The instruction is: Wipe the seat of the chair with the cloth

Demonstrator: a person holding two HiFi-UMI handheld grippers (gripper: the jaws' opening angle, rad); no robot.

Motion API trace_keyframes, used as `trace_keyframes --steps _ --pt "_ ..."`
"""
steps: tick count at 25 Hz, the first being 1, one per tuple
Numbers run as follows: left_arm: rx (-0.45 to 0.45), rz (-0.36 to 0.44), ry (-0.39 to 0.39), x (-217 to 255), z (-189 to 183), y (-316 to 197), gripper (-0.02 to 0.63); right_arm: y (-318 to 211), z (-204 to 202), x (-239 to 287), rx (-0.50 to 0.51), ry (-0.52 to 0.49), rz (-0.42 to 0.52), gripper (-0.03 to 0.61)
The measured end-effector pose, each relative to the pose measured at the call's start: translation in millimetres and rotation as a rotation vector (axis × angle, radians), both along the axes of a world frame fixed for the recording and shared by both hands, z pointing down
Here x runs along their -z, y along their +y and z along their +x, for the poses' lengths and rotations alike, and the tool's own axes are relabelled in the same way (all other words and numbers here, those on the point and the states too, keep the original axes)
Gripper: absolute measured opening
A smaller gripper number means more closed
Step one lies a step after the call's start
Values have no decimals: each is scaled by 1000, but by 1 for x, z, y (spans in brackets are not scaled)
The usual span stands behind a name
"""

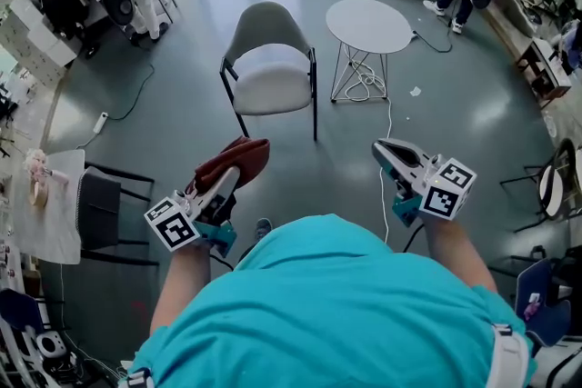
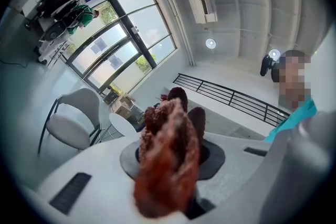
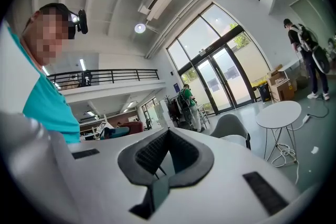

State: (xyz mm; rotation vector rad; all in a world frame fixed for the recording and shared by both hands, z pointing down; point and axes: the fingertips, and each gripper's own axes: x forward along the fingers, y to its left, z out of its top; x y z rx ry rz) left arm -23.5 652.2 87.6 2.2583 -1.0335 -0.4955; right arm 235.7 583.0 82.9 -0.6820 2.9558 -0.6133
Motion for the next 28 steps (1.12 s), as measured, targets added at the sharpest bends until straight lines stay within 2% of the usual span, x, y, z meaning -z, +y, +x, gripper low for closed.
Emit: trace_keyframes --steps 6,11,17,22,28 --pt "-14 -6 32 -14 -54 -56 63 -56 -58 -3 4 25 8 -3" --pt "-45 1 49 -21 -126 -145 63 -127 -123 0 -41 31 20 -3" --pt "-127 28 17 -6 -194 -254 63 -208 -189 13 -89 34 37 -3" --pt "-174 35 27 -8 -219 -318 63 -260 -213 6 -130 57 25 -3" --pt "-176 -3 53 -27 -223 -372 63 -315 -208 -2 -156 71 3 -4"
